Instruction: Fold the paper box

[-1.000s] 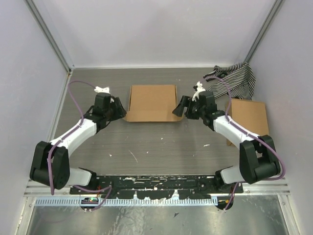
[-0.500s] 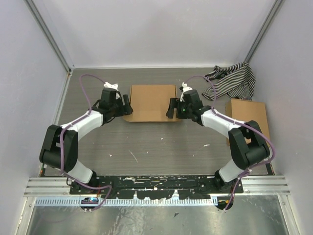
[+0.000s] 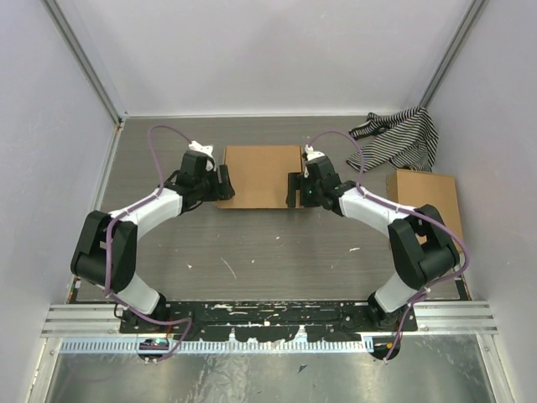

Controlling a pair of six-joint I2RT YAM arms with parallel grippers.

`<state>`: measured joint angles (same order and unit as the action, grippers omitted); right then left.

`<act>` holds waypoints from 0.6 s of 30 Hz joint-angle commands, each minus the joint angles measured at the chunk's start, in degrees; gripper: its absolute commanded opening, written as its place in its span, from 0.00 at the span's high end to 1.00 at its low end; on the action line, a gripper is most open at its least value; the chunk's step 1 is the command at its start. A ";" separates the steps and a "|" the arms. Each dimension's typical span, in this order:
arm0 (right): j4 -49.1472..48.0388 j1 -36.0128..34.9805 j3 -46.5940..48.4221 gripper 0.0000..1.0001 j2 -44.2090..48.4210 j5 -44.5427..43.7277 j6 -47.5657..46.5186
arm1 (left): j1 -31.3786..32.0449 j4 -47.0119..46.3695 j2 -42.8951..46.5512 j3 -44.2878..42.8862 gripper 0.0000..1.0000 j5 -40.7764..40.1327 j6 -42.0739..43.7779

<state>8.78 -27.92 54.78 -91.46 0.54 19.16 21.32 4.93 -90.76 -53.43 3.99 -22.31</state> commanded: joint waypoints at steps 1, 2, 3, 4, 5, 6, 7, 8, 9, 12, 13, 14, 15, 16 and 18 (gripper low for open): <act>-1.96 -0.20 1.45 0.18 -0.64 0.99 -1.54 | 0.95 1.82 -0.79 -1.26 0.25 0.57 1.46; -2.23 -0.20 1.33 0.19 -0.77 1.64 -1.64 | 1.14 2.18 -0.85 -1.16 0.25 0.58 1.54; -2.61 -0.20 1.10 0.19 -0.82 2.29 -1.73 | 1.32 2.41 -0.95 -1.09 0.25 0.58 1.68; -3.04 -0.20 0.75 0.19 -0.70 3.00 -1.75 | 1.47 2.40 -0.90 -0.78 0.25 0.58 1.73; -3.37 -0.20 0.51 0.20 -0.67 3.39 -1.68 | 1.67 2.29 -0.91 -0.47 0.26 0.58 1.67; -3.65 -0.29 0.36 0.20 -0.59 3.94 -1.67 | 1.81 2.21 -0.86 -0.13 0.26 0.70 1.58; -3.72 -0.26 0.15 0.21 -0.45 4.46 -1.67 | 1.95 2.18 -0.83 0.16 0.26 0.87 1.52; -3.87 -0.28 -0.05 0.22 -0.23 5.19 -1.73 | 2.11 2.33 -0.77 0.23 0.27 1.04 1.44; -3.92 -0.27 -0.13 0.23 -0.09 5.85 -1.77 | 2.27 2.43 -0.55 0.52 0.27 1.29 1.32; -4.24 -0.29 -0.88 0.26 1.08 7.08 -1.75 | 2.61 2.32 0.23 1.07 0.29 2.26 0.89; -4.37 -0.29 -0.99 0.27 1.37 7.49 -1.83 | 2.71 2.22 0.48 1.25 0.29 2.65 0.72; -4.26 -0.29 -0.95 0.27 1.56 8.03 -1.84 | 2.75 2.24 0.69 1.22 0.30 3.22 0.54; -3.98 -0.29 -0.80 0.28 1.67 8.43 -1.86 | 2.76 2.53 0.79 1.16 0.30 3.70 0.45; -3.46 -0.29 -0.64 0.29 1.84 8.70 -1.85 | 2.76 3.57 1.02 0.84 0.31 4.00 0.38; -2.26 -0.30 -0.22 0.30 2.35 8.87 -1.69 | 2.76 5.76 1.43 -0.12 0.32 4.18 0.27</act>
<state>7.46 -27.92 53.82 -92.55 6.79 17.89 23.75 7.70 -91.11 -53.08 5.80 -21.54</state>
